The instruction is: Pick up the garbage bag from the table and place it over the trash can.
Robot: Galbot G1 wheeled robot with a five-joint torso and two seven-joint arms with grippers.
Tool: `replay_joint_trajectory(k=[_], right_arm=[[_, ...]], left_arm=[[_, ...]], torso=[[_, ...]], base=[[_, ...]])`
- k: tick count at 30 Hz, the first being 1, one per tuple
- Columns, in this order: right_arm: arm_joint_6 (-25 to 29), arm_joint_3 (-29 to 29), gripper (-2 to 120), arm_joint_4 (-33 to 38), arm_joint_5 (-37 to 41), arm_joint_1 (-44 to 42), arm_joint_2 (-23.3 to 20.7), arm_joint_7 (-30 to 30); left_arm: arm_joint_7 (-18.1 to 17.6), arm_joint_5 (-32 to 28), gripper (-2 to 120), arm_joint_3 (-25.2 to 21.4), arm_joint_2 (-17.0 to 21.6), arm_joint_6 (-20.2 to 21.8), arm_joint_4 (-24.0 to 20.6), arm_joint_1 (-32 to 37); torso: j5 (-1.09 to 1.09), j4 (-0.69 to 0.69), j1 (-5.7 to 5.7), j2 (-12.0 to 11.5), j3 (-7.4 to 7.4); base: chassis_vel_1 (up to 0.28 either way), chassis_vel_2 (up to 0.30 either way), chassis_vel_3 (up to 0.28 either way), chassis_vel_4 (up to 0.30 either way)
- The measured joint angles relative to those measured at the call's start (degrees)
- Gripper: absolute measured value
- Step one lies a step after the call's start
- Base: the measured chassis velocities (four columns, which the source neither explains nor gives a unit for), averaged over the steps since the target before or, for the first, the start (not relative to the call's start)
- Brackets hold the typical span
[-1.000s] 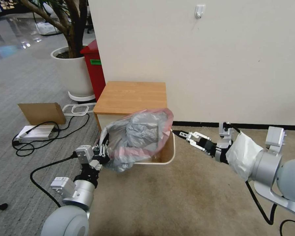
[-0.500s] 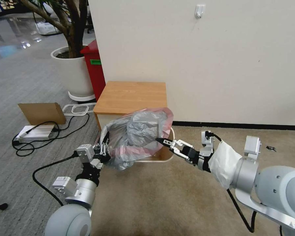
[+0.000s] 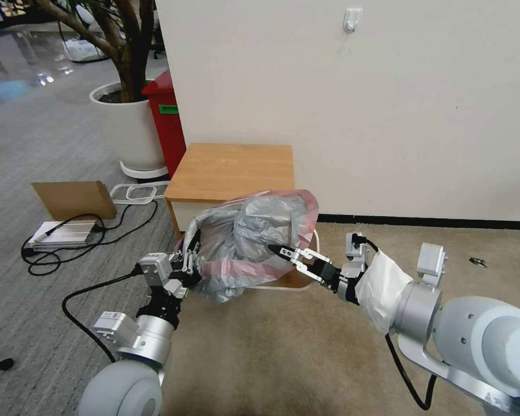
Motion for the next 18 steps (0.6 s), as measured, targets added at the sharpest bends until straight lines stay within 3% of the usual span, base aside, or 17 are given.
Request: replay_joint_trajectory(k=[3, 9, 18], right_arm=[[0.1, -0.5, 67, 0.0, -0.5, 0.1, 0.1, -0.1], [0.1, -0.6, 50, 0.0, -0.7, 0.1, 0.1, -0.5], [-0.4, -1.7, 13, 0.0, -3.4, -0.2, -0.1, -2.5]], left_arm=[[0.2, 0.7, 7, 0.0, 0.1, 0.0, 0.0, 0.0], [0.2, 0.8, 7, 0.0, -0.1, 0.0, 0.0, 0.0], [-0.2, 0.6, 7, 0.1, -0.7, 0.1, 0.5, 0.0]], torso=[[0.0, 0.0, 0.0, 0.0, 0.0], [0.0, 0.0, 0.0, 0.0, 0.0], [0.0, 0.0, 0.0, 0.0, 0.0]], base=[[0.0, 0.0, 0.0, 0.0], [0.0, 0.0, 0.0, 0.0], [0.0, 0.0, 0.0, 0.0]])
